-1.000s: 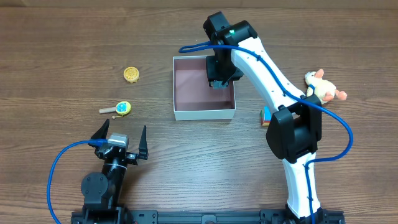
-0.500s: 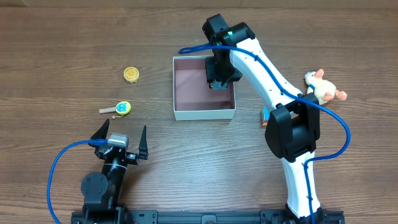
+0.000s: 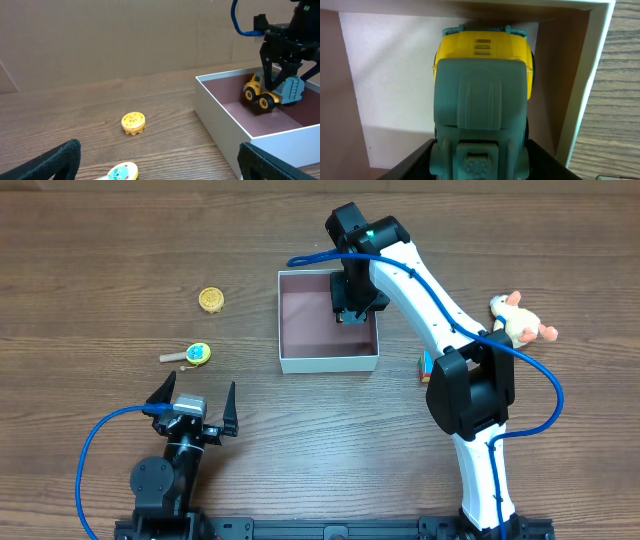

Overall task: Pack container
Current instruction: 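Lower the truck into the box and open the right gripper, then move the right gripper to the plush duck and grasp it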

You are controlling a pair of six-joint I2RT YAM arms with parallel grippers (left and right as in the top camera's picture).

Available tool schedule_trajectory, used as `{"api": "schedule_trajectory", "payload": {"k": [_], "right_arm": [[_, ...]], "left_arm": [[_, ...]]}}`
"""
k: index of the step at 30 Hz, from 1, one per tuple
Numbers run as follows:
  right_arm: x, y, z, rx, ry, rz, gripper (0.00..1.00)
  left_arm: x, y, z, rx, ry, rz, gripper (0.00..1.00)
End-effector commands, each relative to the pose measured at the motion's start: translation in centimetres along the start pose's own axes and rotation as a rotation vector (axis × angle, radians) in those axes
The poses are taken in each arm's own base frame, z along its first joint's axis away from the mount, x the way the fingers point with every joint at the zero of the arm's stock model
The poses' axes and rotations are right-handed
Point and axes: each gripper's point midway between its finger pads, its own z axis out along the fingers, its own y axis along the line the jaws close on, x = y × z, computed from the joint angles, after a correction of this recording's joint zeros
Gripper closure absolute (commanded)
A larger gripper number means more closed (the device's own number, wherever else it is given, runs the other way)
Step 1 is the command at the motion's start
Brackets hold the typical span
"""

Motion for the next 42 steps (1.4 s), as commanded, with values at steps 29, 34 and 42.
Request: {"api": "schedule_trajectory", "payload": {"k": [29, 34, 42], "right_arm": [[-5.2, -2.4, -14.4, -0.06, -0.288, 0.047, 0.08], [-5.4, -11.2, -19.7, 0.066, -0.375, 0.126, 0.0], [-4.2, -23.8, -18.4, 0.069, -0.291, 0.343, 0.0]], "left_arm": [[0.1, 0.2, 0.0, -0.008, -0.002, -0.013, 0.0], [0.1, 0.2, 0.0, -0.008, -0.002, -0.013, 0.0], [0.1, 0.2, 0.0, -0.008, -0.002, -0.013, 0.0]]}}
